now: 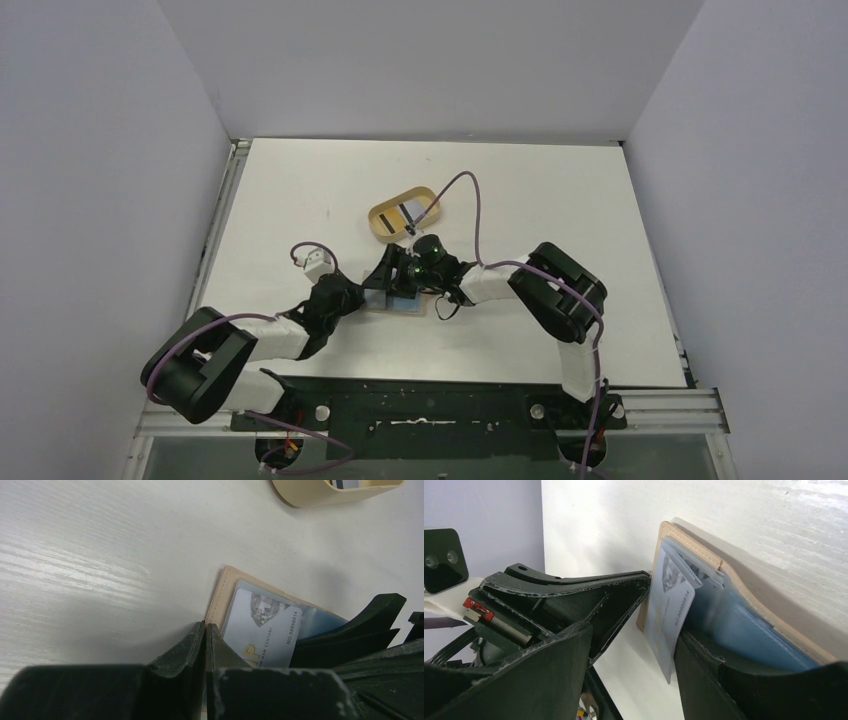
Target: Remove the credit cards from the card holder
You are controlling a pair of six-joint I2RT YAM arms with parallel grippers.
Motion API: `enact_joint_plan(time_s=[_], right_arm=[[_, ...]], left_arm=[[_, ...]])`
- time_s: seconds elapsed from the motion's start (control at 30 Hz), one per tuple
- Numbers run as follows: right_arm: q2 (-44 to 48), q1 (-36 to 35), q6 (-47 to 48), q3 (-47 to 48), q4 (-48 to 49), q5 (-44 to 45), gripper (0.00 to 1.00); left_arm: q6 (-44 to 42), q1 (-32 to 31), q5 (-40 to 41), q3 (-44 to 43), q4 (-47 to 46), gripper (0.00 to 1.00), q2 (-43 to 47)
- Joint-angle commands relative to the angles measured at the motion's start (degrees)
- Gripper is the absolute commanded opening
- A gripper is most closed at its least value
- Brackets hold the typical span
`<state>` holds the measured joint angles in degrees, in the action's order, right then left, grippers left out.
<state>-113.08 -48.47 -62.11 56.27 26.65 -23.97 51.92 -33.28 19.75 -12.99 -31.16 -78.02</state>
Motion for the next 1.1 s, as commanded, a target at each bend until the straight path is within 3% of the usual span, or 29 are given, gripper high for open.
enact_joint_plan(time_s=[0.0,0.43,1.07], right_arm=[[-1.9,-1.0,-1.1,1.9,2.5,-1.3,0.61],[3.4,1.7,-7.9,-3.9,14.1,-6.6,0.57],[3.2,3.4,-5.0,-9.9,12.4,-6.3,0.54]], left_arm=[[-0.2,-0.3,-1.6,0.6,3.4,0.00,0.2],[-0.4,-0.3,-0.7,0.7,4.4,0.00,1.4],[-1.0,-0.3,-0.4,0.0,6.1,0.00,2.3]])
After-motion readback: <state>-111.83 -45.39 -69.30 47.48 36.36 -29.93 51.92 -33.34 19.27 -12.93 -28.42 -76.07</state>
